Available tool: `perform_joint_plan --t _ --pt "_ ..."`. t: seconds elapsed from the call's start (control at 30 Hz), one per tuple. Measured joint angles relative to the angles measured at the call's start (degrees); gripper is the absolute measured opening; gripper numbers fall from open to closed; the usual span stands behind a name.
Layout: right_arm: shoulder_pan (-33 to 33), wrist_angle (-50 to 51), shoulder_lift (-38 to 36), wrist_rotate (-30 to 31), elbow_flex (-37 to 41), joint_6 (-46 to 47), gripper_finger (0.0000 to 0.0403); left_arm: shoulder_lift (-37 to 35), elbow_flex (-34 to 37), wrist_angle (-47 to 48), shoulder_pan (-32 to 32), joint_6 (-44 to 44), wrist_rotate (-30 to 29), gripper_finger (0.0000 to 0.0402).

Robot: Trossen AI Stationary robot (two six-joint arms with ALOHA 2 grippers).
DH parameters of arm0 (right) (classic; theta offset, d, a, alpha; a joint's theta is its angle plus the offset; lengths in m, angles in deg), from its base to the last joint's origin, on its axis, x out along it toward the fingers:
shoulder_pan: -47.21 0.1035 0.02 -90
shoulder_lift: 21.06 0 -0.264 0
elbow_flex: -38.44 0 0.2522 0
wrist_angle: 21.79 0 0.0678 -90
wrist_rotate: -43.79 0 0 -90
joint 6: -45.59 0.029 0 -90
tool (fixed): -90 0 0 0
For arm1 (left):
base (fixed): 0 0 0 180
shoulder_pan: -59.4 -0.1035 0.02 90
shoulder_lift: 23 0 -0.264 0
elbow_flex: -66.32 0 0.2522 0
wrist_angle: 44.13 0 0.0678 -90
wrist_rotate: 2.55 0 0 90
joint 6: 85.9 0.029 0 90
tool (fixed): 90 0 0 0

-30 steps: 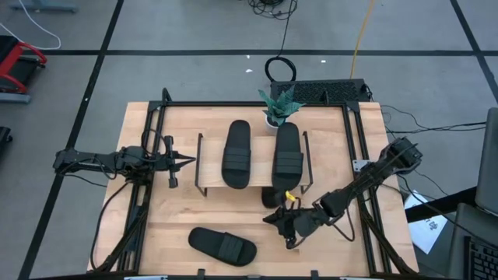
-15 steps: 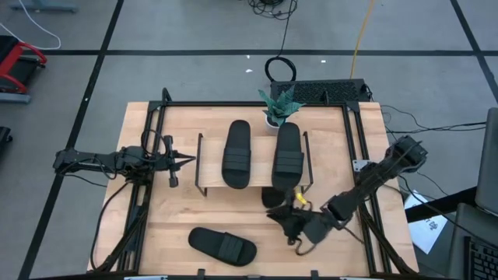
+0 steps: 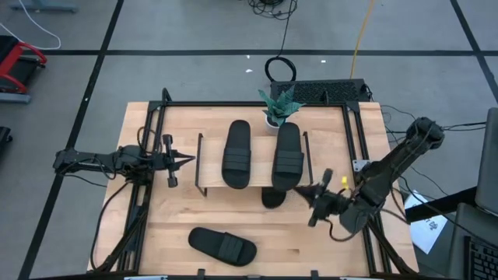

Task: Pick and place slides into the shelf
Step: Put the black slipper under the shelf

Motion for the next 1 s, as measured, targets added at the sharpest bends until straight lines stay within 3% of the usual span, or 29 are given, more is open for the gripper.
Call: perform_joint_plan --t 0.2,0.37,0.57,0.77,1.0 --pt "4.4 0.1 -9.3 9.4 8.9 5.2 0.0001 0.0 0.0 -2.3 2.6 -0.7 2.5 0.0021" --pt "8.0 -3.8 -16.1 9.4 14.7 9.2 0.0001 0.0 0.0 0.3 6.4 -1.8 3.7 0.0021" --pt "9.5 -17.7 -16.7 9.1 20.2 -0.1 0.0000 2.6 0.0 6.5 14.9 -6.5 4.7 0.0021" --pt "9.5 -28.4 -16.7 9.1 23.1 -6.9 0.0000 13.1 0.0 1.8 24.7 -12.5 1.5 0.0021" --pt "9.5 -29.7 -16.7 9.0 23.4 -7.6 0.0000 32.6 0.0 -14.8 34.6 -14.2 -4.9 0.0021"
